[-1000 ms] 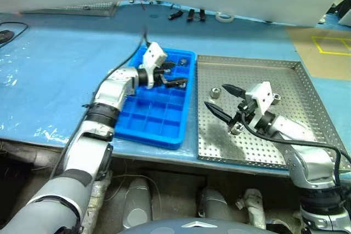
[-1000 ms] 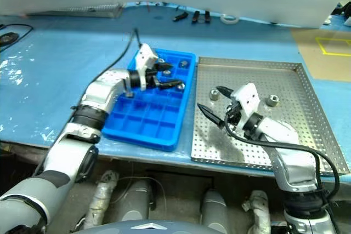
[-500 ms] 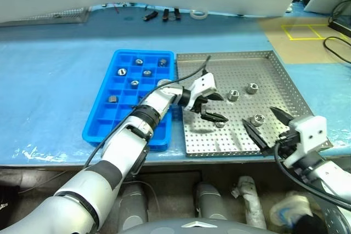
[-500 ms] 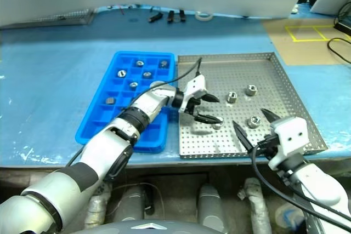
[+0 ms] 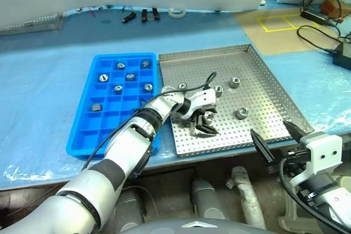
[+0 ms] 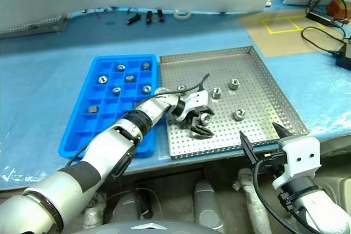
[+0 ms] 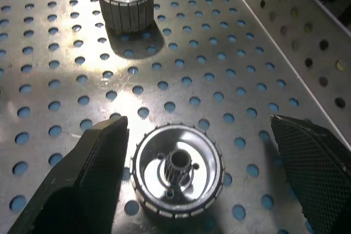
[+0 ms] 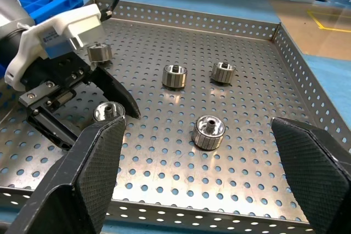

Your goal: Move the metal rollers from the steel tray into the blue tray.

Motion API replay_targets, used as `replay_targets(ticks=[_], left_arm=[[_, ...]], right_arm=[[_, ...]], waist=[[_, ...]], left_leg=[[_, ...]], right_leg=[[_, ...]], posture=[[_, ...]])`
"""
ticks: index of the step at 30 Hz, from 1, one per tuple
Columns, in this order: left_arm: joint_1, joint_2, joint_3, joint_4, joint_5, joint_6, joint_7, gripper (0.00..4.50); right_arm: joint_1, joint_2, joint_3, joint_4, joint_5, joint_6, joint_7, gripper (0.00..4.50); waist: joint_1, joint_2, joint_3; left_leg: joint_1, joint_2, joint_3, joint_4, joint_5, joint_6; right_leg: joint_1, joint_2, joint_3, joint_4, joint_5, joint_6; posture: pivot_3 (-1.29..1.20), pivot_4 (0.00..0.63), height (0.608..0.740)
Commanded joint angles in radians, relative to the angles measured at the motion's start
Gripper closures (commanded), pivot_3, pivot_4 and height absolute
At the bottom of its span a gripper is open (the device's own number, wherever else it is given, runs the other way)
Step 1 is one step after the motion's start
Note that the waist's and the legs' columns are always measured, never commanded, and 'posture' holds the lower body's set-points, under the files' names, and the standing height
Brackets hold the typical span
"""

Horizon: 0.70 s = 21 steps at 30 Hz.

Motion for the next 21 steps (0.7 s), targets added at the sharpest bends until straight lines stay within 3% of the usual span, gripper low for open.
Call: replay_targets(ticks=[1,3,6,13,17,21], left_arm=[[-0.01,0.001,-0.014,0.016,0.04,0.009,0.035,0.12],[-0.008,0.002,-0.011,0.016,0.044,0.01,0.029,0.12],[-0.007,0.0,0.007,0.012,0.036,0.009,0.033,0.63],[-0.013,0.006,0.043,0.0,0.009,0.037,-0.017,2.81],[-0.015,0.003,0.095,-0.054,-0.063,0.062,-0.137,2.79],[-0.029,0.013,0.159,-0.112,-0.123,0.083,-0.103,2.79]], right_arm=[[-0.023,-0.006,0.003,-0.03,-0.001,-0.006,-0.01,0.0],[-0.034,-0.008,0.008,-0.024,-0.004,-0.003,-0.011,0.0],[-0.046,-0.011,0.02,-0.016,-0.008,-0.002,-0.009,0.0],[-0.062,-0.02,0.025,-0.001,-0.007,-0.003,0.0,0.0],[-0.089,-0.034,0.025,0.017,0.005,-0.005,0.016,0.0],[-0.139,-0.067,0.02,0.041,0.049,0.013,0.053,0.0]], waist=[[-0.009,0.0,0.0],[-0.015,0.0,0.0],[-0.023,0.0,0.0],[-0.038,0.0,0.0],[-0.038,0.0,0.0],[-0.035,0.0,0.0]], left_leg=[[0.001,0.0,0.0,0.0,-0.001,0.001],[0.002,-0.002,0.0,0.001,-0.002,0.002],[0.002,-0.005,-0.001,0.002,-0.002,0.004],[0.002,-0.006,-0.002,0.004,-0.003,0.005],[0.002,-0.006,-0.002,0.004,-0.003,0.005],[0.001,-0.006,-0.002,0.005,-0.003,0.005]], right_leg=[[0.003,-0.001,-0.001,-0.002,0.0,0.0],[0.005,-0.004,-0.002,-0.003,0.0,0.0],[0.006,-0.007,-0.002,-0.003,0.0,0.0],[0.007,-0.008,-0.003,-0.003,0.0,0.0],[0.007,-0.008,-0.003,-0.003,0.0,0.0],[0.007,-0.008,-0.003,-0.003,0.0,0.0]], posture=[[-0.72,0.15,0.74],[-0.71,0.15,0.74],[-0.7,0.15,0.74],[-0.68,0.15,0.74],[-0.66,0.15,0.74],[-0.61,0.15,0.74]])
